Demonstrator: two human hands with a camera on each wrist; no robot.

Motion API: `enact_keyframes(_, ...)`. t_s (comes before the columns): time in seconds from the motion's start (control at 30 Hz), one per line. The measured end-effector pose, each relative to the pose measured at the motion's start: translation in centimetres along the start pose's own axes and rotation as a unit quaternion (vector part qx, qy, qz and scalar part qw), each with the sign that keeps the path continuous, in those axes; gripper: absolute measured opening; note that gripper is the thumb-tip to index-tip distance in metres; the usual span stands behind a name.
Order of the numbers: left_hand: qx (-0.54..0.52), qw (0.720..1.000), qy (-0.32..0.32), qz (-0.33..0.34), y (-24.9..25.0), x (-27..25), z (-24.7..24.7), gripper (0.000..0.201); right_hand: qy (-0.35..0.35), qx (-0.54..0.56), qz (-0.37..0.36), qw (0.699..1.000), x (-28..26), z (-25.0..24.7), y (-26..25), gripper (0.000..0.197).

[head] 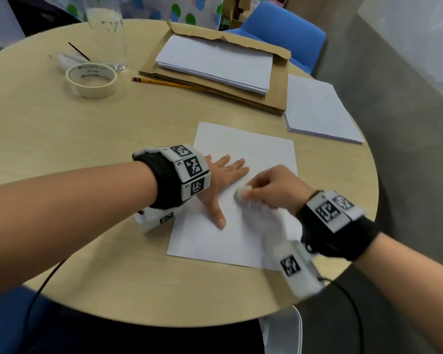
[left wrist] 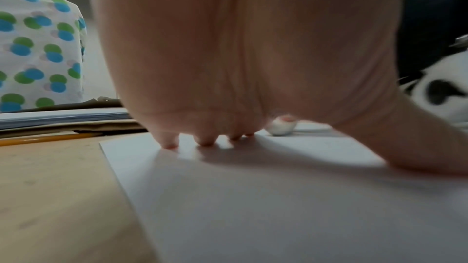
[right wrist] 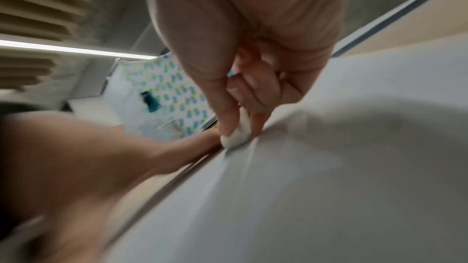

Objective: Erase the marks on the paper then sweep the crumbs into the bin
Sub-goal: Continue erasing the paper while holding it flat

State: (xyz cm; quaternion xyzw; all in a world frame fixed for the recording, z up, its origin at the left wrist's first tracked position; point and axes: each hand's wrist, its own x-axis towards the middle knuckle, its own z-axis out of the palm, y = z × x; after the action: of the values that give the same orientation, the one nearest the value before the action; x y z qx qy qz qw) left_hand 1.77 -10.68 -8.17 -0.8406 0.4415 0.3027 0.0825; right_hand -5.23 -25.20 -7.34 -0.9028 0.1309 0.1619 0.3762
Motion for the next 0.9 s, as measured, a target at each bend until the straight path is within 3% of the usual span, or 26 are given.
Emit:
enact_keyframes(0.07,-0.019,1.000,0.008,0.003,-0.1,-0.1,0.0,0.132,0.080,0.026,0.022,0.996,1.7,-0.8,-0.2,0.012)
enact_keyframes(0.13,-0.030,0.999,0.015,0.000,-0.2,0.0,0.1,0.135,0.091,0.037,0.022,0.995,1.7,0.1,-0.3,0.012)
enact_keyframes(0.3,-0.023,1.000,0.013,-0.001,-0.2,0.2,0.2,0.139,-0.050,-0.009,-0.010,0.999,-1.1,2.5,-0.6,0.013)
enact_keyframes(0.43,-0.038,0.999,0.020,0.001,-0.2,0.0,0.2,0.137,0.060,0.011,0.024,0.998,1.7,-0.3,-0.9,0.018)
enact_keyframes(0.5,-0.043,0.999,0.024,-0.001,-0.2,-0.1,0.2,0.137,0.084,0.025,0.023,0.996,2.0,-0.1,-0.7,0.018)
enact_keyframes(0.7,-0.022,1.000,0.013,0.003,-0.2,0.1,0.3,0.139,-0.051,-0.011,-0.015,0.999,-2.0,2.3,-0.1,0.015)
enact_keyframes(0.83,-0.018,1.000,0.011,0.001,-0.1,-0.1,0.2,0.136,0.070,0.011,0.019,0.997,0.5,-0.2,-0.1,0.015)
enact_keyframes(0.9,-0.020,1.000,0.011,0.000,-0.1,-0.1,0.2,0.135,0.094,0.014,0.018,0.995,0.6,-0.1,0.0,0.015)
